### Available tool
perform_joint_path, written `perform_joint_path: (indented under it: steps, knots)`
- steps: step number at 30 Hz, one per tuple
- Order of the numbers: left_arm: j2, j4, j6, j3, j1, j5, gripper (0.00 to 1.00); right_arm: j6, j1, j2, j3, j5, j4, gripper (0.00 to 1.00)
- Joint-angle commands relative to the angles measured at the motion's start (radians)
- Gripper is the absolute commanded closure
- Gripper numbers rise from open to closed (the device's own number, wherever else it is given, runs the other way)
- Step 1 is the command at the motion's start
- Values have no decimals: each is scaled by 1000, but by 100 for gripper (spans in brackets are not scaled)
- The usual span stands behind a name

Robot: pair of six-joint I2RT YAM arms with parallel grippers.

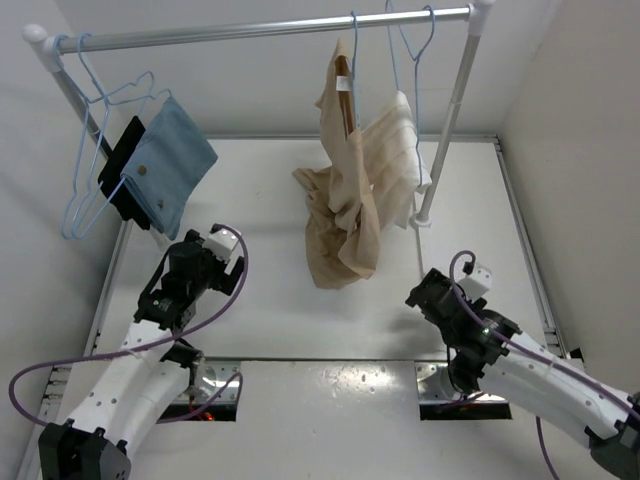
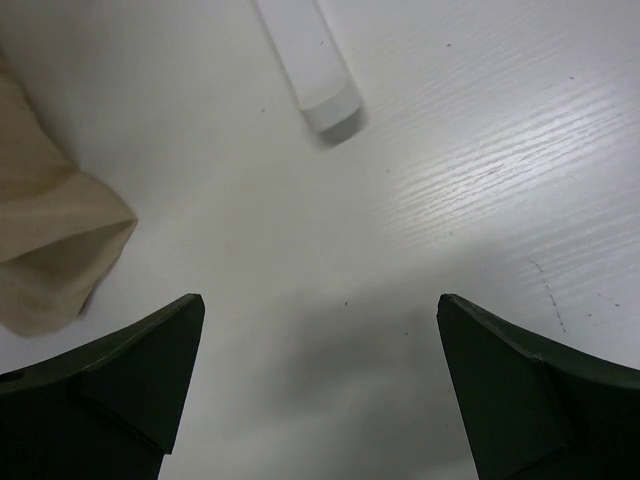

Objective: Place the t-shirt on the hanger
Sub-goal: Hang the hanger with tshirt onto the clothesline

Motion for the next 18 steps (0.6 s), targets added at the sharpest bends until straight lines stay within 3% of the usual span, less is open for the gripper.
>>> perform_joint_path:
  steps: [1, 7, 18]
  knots:
    - [-20, 37, -13, -6, 16, -14, 0, 126, -3, 69, 23, 84, 16, 0]
    - [-20, 37, -13, -6, 25, -5, 0, 158, -3, 167, 74, 144, 7, 0]
    - [-39, 37, -13, -6, 35, 13, 0, 210, -3, 200, 101, 157, 39, 0]
